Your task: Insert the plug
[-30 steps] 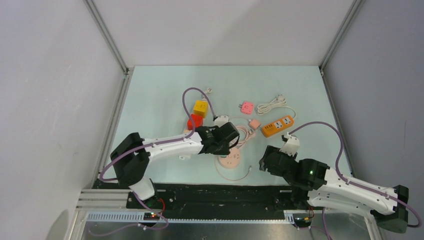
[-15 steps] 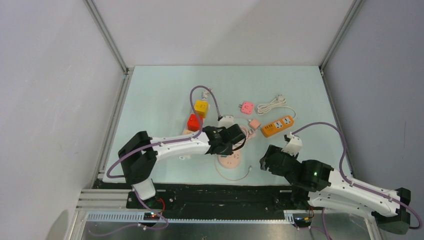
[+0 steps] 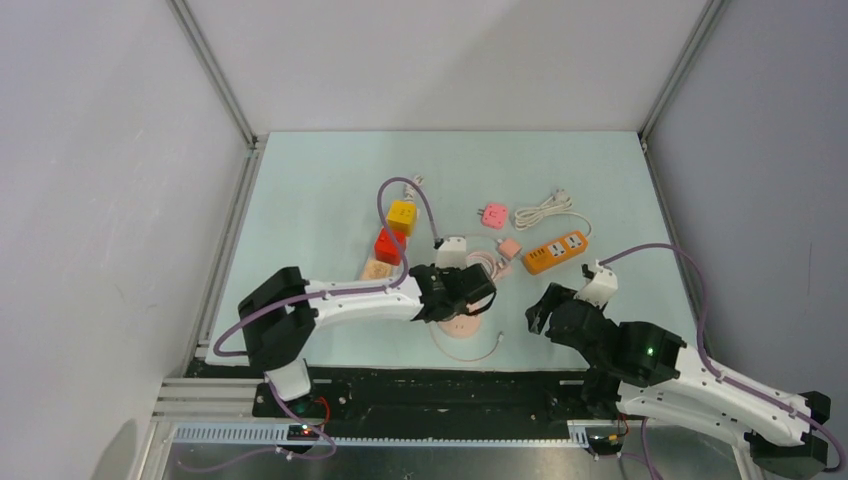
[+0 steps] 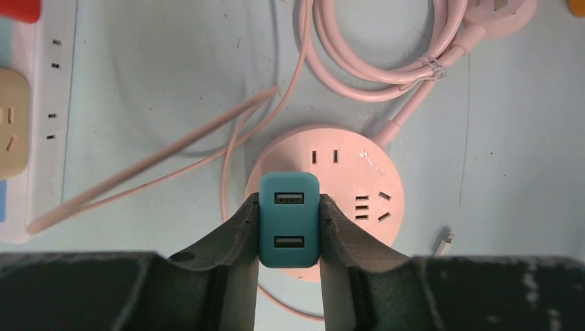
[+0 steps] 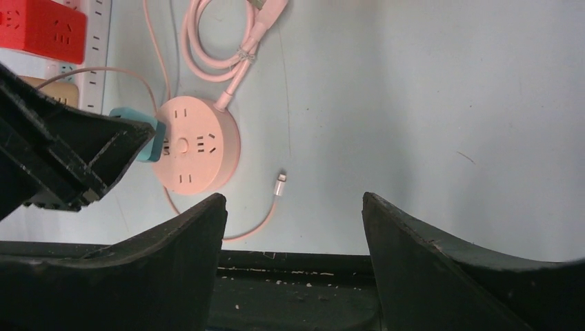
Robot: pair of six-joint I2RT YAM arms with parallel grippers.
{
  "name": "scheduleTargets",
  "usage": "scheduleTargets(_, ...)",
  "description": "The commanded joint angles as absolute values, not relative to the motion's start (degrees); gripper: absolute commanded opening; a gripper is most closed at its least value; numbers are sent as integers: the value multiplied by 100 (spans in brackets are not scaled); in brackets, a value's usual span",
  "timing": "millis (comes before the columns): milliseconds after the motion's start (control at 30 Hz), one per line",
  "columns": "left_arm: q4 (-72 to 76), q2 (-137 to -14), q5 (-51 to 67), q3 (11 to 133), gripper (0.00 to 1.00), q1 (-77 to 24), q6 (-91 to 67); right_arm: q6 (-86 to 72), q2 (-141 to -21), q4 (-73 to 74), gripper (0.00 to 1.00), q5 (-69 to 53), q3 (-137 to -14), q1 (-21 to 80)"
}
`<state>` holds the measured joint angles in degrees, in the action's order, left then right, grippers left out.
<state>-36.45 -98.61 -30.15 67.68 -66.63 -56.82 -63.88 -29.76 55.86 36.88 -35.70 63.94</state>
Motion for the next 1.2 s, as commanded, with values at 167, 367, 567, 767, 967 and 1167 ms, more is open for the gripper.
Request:
scheduleTargets(167,-4157,-9841,-3239,6134,0,-7424,-6719,-6203,-3079,5574,76,3892,-3763,6218)
scheduleTargets(367,-4158,-9781,-3601,6013,0,-7559,-6951,-6227,-3141,5572,76,3868,-3762,6147)
scheduleTargets(567,-4157,-9875,-3690,6112,0,-7664,-7014,-6243,-3331,5461,76,3784,-3760,6142)
scheduleTargets(767,-4158,-9815,-3563,6086,0,-7665,-7053,-5960,-3627,4728,77,3142,-3599,6093)
scheduleTargets(967,-4158,-9917,-3451,6084,0,-7664,-7106,-5754,-3898,3244,78,1311,-2712,5477)
scheduleTargets(1167,-4149,-9957,-3391,5951,0,-7676,-7207,-5494,-4451,1976,72,232,-2241,5025)
